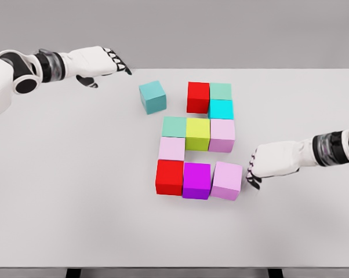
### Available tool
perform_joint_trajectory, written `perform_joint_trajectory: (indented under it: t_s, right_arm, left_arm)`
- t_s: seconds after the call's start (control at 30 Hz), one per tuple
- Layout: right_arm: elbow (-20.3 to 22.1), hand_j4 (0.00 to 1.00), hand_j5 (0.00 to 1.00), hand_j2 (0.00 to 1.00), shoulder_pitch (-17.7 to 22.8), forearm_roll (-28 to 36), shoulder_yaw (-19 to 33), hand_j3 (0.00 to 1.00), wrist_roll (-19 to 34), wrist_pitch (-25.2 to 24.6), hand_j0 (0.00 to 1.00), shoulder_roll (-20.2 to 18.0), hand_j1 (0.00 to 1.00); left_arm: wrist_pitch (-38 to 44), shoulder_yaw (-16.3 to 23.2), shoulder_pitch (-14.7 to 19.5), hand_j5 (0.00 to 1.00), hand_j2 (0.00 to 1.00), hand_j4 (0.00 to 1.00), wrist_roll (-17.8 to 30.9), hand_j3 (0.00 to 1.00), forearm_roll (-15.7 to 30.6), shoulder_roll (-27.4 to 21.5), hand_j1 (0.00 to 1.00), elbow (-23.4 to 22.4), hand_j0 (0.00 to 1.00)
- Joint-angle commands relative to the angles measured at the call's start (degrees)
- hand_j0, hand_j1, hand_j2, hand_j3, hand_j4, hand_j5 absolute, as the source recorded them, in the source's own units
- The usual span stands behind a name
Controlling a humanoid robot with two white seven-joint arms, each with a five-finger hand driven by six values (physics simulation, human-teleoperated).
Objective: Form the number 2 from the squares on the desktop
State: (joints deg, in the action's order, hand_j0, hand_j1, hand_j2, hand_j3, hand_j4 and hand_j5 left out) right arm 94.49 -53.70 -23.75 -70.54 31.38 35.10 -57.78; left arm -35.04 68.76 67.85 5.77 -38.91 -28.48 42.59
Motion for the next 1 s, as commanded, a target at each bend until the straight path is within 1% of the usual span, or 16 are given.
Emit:
perform_joint_trajectory:
  t_s: [0.0, 0.17, 0.27, 0.33, 0.47, 0.5, 0.6, 0.97]
  right_arm:
    - [-0.80, 0.42, 0.42, 0.42, 0.00, 0.29, 0.49, 0.42, -0.01, -0.10, 0.42, 0.30, 0.42]
    - [-2.74, 0.42, 0.42, 0.42, 0.00, 0.20, 0.58, 0.42, 0.08, -0.10, 0.42, 1.53, 0.42]
    - [-2.74, 0.42, 0.42, 0.42, 0.00, 0.20, 0.58, 0.42, 0.08, -0.10, 0.42, 1.88, 0.42]
    - [-2.56, 0.42, 0.42, 0.42, 0.00, 0.20, 0.58, 0.42, 0.08, -0.10, 0.42, 2.05, 0.42]
    - [-2.65, 0.42, 0.42, 0.42, 0.00, 0.20, 0.58, 0.42, 0.17, -0.10, 0.42, 2.85, 0.42]
    - [-2.65, 0.42, 0.42, 0.42, 0.00, 0.11, 0.58, 0.42, 0.17, -0.10, 0.42, 3.11, 0.42]
    - [-2.56, 0.42, 0.42, 0.42, 0.00, 0.20, 0.49, 0.42, 0.17, -0.10, 0.42, 3.11, 0.42]
    - [-2.21, 0.42, 0.42, 0.42, 0.00, 0.29, 0.58, 0.42, 0.35, -0.10, 0.42, 3.64, 0.42]
  left_arm:
    - [0.04, -0.03, -0.17, 0.78, 0.78, 0.78, 0.21, 0.78, -0.20, -0.96, 0.78, -0.05, 0.78]
    - [0.04, 0.59, -0.53, 0.77, 0.77, 0.77, 1.35, 0.77, -0.20, -0.79, 0.77, 0.65, 0.77]
    - [0.04, 0.68, -0.97, 0.77, 0.77, 0.77, 1.44, 0.77, -0.20, -0.61, 0.77, 1.00, 0.77]
    - [0.04, 1.12, -0.97, 0.77, 0.77, 0.77, 1.70, 0.77, -0.11, -0.61, 0.77, 2.06, 0.77]
    - [0.04, 1.12, -0.97, 0.76, 0.76, 0.76, 1.70, 0.76, -0.20, -0.61, 0.76, 2.15, 0.76]
    - [0.04, 1.12, -0.97, 0.73, 0.73, 0.73, 1.70, 0.73, -0.20, -0.61, 0.73, 2.15, 0.73]
    - [0.04, 1.47, -0.88, 0.70, 0.70, 0.70, 1.70, 0.70, -0.20, -0.52, 0.70, 2.06, 0.70]
    - [0.04, 1.55, -1.14, 0.70, 0.70, 0.70, 1.79, 0.70, -1.78, 1.67, 0.70, 1.53, 0.70]
